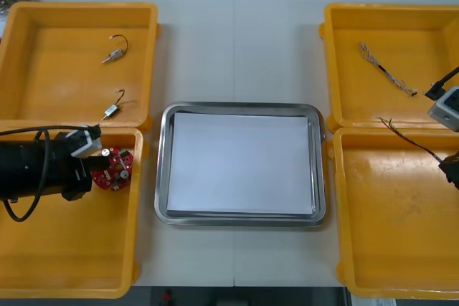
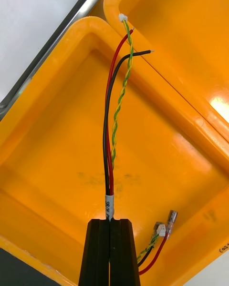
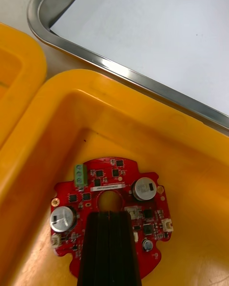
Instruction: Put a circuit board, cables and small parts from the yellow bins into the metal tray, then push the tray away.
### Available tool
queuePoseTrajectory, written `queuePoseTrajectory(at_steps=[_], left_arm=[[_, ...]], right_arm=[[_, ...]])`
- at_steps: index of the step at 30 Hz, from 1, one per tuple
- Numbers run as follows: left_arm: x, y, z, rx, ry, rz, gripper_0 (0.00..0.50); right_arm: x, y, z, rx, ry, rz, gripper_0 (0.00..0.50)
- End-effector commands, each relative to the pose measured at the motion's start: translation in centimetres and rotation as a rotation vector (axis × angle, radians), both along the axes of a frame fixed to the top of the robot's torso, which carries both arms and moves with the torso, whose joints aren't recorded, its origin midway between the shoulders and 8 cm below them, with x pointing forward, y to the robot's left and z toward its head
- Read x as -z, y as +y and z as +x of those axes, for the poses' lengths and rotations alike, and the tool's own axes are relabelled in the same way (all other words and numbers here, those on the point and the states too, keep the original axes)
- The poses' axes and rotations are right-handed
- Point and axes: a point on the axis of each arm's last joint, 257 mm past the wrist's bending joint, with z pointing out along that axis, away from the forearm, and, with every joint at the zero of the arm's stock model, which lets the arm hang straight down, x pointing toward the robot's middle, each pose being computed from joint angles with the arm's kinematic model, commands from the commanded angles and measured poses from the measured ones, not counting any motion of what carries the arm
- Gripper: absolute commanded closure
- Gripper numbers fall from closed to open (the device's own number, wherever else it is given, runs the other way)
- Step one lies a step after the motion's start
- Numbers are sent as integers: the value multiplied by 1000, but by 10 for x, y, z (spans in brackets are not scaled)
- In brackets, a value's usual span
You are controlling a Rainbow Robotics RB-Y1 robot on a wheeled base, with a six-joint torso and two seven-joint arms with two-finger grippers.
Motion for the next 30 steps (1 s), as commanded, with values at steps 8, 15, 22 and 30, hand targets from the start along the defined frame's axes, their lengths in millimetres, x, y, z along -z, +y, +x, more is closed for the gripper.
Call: queuePoseTrajectory(at_steps=[8,15,22,30], left_arm=[[-31,21,-6,-112,64,-59,500],[-22,19,-10,-111,85,-58,483],[-20,11,-14,-96,97,-71,0],[-18,3,-19,-72,100,-68,0]], right_arm=[[-6,5,-3,-3,-5,-15,500],[-6,5,-3,-3,-5,-14,500],[-6,4,-3,0,-5,-14,500],[-6,4,-3,1,-5,-16,500]])
